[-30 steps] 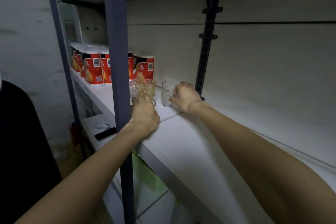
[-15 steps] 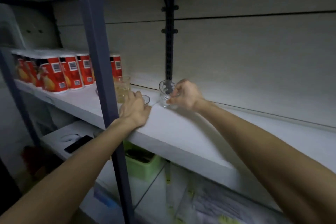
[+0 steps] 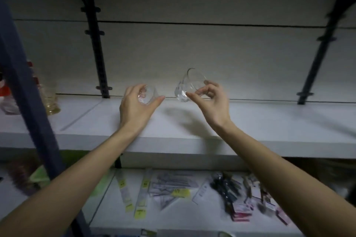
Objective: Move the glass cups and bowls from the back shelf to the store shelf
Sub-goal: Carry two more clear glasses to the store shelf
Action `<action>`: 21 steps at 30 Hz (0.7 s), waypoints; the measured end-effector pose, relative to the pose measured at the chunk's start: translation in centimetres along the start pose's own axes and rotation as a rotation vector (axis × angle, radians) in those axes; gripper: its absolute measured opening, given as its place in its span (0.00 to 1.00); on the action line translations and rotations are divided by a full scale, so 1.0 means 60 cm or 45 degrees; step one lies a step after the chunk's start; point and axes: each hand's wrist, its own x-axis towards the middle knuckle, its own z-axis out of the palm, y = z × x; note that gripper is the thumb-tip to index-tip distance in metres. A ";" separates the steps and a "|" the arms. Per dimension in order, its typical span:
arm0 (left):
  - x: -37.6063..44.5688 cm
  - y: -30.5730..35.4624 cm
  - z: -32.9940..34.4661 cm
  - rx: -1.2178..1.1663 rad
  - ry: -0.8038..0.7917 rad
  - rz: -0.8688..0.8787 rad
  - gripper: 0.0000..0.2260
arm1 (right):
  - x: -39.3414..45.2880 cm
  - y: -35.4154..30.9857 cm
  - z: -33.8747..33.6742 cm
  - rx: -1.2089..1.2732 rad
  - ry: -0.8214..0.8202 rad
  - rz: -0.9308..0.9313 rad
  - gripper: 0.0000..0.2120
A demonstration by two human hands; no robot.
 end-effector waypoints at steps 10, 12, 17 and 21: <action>-0.191 0.251 0.230 -0.222 -0.241 0.532 0.25 | -0.157 0.046 -0.395 -0.141 0.297 -0.154 0.10; -0.237 0.317 0.285 -0.279 -0.260 0.592 0.24 | -0.185 0.047 -0.483 -0.200 0.316 -0.219 0.10; -0.348 0.467 0.425 -0.374 -0.358 0.736 0.23 | -0.230 0.064 -0.715 -0.355 0.435 -0.263 0.13; -0.431 0.572 0.532 -0.376 -0.446 0.830 0.26 | -0.254 0.083 -0.879 -0.353 0.633 -0.091 0.15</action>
